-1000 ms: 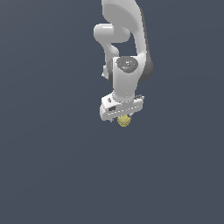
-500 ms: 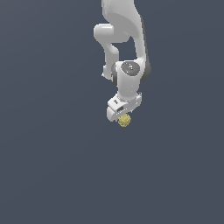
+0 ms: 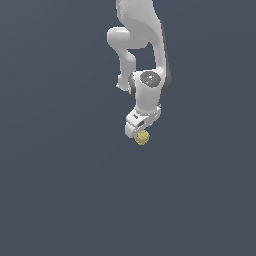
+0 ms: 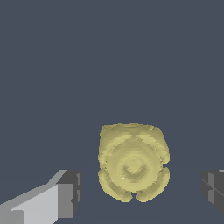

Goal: Pick up the object and move it to a goal position.

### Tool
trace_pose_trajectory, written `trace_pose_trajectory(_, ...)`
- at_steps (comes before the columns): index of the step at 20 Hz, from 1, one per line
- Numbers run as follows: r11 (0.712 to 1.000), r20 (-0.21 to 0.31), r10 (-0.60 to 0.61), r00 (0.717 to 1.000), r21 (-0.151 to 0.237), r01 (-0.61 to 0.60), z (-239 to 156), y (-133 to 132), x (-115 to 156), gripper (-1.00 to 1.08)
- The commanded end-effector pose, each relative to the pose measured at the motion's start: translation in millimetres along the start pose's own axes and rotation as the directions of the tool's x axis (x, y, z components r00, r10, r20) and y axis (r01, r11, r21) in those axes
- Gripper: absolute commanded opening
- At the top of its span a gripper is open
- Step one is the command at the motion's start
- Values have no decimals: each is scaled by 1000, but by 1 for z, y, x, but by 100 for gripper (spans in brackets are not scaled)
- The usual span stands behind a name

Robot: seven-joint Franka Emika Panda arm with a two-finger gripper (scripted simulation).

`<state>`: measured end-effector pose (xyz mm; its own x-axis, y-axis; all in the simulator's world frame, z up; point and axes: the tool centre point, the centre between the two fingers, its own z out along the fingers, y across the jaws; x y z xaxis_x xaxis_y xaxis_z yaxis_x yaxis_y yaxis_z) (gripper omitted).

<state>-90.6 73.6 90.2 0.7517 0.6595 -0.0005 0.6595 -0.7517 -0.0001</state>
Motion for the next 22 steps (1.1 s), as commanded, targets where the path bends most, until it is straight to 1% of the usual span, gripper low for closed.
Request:
trace_pose_trajectory(1,1000,0,0,1000,0,0,0,0,0,100)
trace_pose_trajectory(6,1000,0,-1,1000,0,1,7,0,0,100)
trace_pose_trajectory(15,1000,0,-5,1000,0,5,44,-1,-1,100)
trace_pose_trajectory(20,1000,0,-6,1000,0,6,51,-1,-1,100)
trace_pose_trajectory(21,1000,0,-6,1000,0,6,51,-1,-1,-100)
trace_pose_trajectory(22,1000,0,-6,1000,0,6,51,-1,-1,-100)
